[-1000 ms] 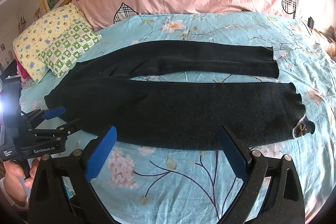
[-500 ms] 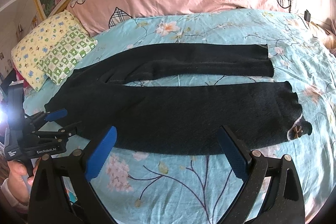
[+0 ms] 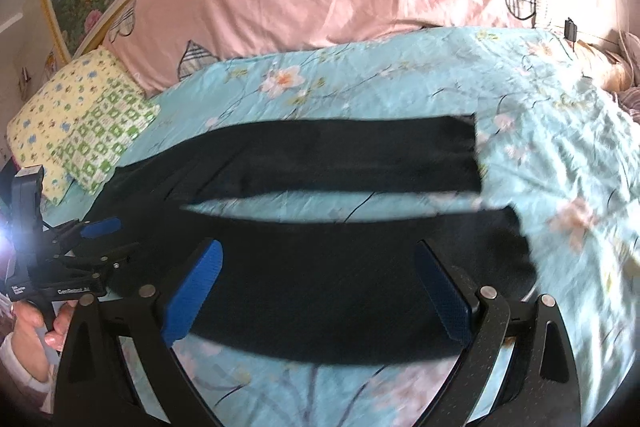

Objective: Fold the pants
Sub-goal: 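Grasp the waistband edge of the black pants with both grippers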

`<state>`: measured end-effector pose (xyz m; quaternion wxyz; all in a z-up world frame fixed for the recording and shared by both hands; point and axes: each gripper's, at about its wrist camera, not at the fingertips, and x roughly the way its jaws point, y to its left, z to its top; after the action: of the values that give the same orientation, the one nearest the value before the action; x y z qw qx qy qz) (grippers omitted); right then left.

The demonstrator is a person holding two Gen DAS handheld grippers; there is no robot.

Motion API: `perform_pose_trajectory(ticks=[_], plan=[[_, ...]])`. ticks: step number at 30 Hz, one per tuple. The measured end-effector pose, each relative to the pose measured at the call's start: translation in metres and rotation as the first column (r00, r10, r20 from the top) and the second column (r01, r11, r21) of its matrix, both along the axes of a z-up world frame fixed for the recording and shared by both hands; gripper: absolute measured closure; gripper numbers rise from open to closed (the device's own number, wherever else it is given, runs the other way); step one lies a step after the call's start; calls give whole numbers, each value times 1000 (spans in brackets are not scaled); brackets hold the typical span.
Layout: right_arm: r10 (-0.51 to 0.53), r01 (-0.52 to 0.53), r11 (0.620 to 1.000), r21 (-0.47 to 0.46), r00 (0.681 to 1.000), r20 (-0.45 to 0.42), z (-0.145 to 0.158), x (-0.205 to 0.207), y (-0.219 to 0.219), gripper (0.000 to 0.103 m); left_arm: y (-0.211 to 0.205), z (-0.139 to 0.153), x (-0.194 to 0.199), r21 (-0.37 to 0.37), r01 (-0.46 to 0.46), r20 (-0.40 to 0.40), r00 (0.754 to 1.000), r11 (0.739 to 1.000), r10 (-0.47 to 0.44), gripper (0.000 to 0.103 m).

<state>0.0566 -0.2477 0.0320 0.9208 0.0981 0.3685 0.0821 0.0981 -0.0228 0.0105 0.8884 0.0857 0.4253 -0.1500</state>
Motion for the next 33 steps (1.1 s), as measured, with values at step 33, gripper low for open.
perform_pose_trajectory(ticks=[33], plan=[[-57,67,997,42,974,-217,-40,176,-130,30,-101,-24,240,60,443,-205,883,895,-423,19]])
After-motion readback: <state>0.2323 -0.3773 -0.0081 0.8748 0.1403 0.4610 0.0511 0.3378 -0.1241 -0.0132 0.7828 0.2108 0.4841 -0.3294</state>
